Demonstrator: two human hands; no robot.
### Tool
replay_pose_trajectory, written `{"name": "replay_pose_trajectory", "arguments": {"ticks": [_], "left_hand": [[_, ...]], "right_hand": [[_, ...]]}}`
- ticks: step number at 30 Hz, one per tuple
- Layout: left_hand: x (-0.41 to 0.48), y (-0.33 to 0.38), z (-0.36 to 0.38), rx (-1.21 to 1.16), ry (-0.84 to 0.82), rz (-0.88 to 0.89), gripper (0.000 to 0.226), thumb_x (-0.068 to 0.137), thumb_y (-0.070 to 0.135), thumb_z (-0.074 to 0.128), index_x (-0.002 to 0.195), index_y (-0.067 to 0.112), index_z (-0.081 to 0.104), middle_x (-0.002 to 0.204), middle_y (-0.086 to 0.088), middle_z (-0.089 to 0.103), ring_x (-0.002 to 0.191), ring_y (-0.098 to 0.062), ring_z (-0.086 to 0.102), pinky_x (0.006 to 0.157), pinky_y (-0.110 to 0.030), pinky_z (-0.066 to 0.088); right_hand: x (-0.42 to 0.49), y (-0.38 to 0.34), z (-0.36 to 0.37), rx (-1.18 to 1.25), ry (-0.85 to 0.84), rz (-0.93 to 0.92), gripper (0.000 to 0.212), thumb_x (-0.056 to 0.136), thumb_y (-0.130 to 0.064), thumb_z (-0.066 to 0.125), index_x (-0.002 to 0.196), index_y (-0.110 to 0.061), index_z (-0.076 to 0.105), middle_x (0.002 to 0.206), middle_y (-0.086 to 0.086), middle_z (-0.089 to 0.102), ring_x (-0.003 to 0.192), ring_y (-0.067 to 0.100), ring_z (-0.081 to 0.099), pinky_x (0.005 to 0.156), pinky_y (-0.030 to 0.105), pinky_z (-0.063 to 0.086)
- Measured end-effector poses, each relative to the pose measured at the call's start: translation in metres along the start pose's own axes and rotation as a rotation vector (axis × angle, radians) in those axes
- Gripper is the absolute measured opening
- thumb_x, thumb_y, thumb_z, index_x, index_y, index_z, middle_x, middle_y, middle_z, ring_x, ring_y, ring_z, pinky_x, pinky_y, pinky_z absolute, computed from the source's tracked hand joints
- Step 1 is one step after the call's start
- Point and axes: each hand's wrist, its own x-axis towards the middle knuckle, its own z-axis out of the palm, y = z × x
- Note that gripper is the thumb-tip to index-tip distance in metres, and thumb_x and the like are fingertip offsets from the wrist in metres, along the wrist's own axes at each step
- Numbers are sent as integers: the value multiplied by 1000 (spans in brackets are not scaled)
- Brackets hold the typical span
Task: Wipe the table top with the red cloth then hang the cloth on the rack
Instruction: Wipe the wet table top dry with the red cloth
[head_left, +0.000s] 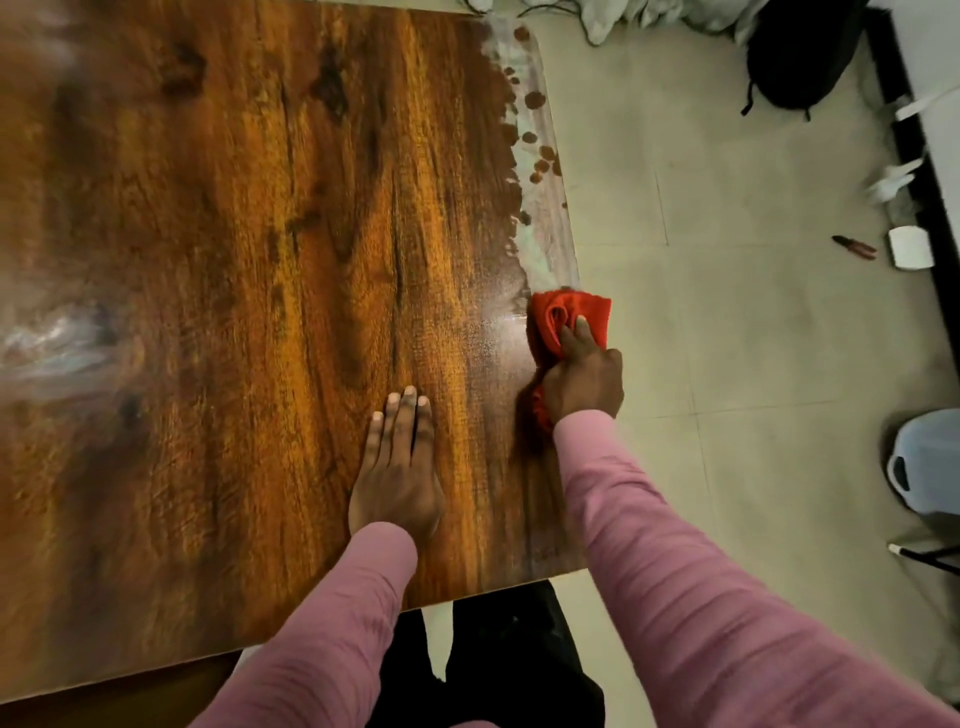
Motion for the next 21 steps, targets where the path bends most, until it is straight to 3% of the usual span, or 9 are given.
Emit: {"name": "replay_pose_trajectory", "arguments": {"ticks": [3, 5, 7, 9, 11, 13, 16, 18, 21], "left_hand": [[1, 2, -1, 8, -24, -17, 62, 86, 22, 14, 146, 6, 9, 156, -12, 9, 143, -23, -3, 117, -41, 3], [2, 2, -1, 17, -37, -31, 62, 85, 23, 9, 146, 8, 6, 156, -11, 7, 142, -22, -7, 117, -41, 1], [3, 2, -1, 8, -72, -36, 61, 86, 23, 5, 146, 10, 1, 157, -10, 4, 141, -21, -11, 116, -39, -4], [5, 1, -2, -8, -70, -59, 59, 89, 22, 8, 146, 9, 5, 157, -11, 9, 142, -20, -7, 117, -39, 0], [8, 3, -4, -8, -44, -92, 58, 91, 22, 15, 146, 4, 17, 155, -15, 21, 142, -22, 5, 116, -42, 8], [14, 9, -7, -16, -32, -114, 58, 91, 23, 17, 145, 1, 24, 153, -17, 26, 142, -25, 14, 115, -44, 13], [42, 20, -10, -31, -9, -156, 59, 92, 25, 12, 147, 4, 16, 156, -14, 18, 145, -25, 9, 117, -41, 6], [76, 31, -12, -29, 12, -165, 59, 92, 25, 14, 148, 5, 12, 158, -14, 12, 146, -24, 2, 118, -39, -1], [134, 42, -22, -46, 94, -177, 63, 90, 25, 19, 148, 1, 16, 157, -17, 13, 146, -29, 4, 117, -34, -9]], "right_hand": [[-18, -34, 15, 62, -77, -157, 55, 83, -13, 51, 135, -30, 48, 144, -2, 44, 118, 35, 46, 99, 42, 44], [-31, -40, 20, 18, -136, -417, 51, 84, -14, 52, 133, -28, 53, 144, -10, 45, 119, 34, 45, 96, 44, 46], [-20, -20, 12, -18, -138, -546, 50, 83, -12, 52, 130, -29, 55, 142, -13, 46, 114, 33, 46, 88, 39, 49], [3, 9, -1, -32, -79, -422, 54, 79, -10, 55, 128, -32, 56, 140, -11, 49, 110, 32, 49, 81, 35, 49], [34, 22, -11, 27, -14, -197, 55, 79, -8, 57, 129, -32, 55, 134, 0, 55, 101, 35, 54, 81, 39, 50], [57, 15, -13, 45, -8, -101, 55, 80, -9, 56, 131, -30, 53, 135, 4, 53, 102, 37, 53, 84, 44, 49], [53, -19, -3, 97, -68, -157, 54, 81, -16, 53, 133, -30, 49, 143, -1, 46, 117, 33, 47, 94, 43, 45], [32, -41, 12, 127, -118, -329, 52, 81, -14, 54, 131, -26, 53, 144, -4, 45, 124, 34, 43, 101, 44, 43], [19, -48, 12, 69, -156, -547, 49, 81, -13, 58, 128, -26, 57, 141, -8, 49, 118, 34, 47, 93, 42, 50]]}}
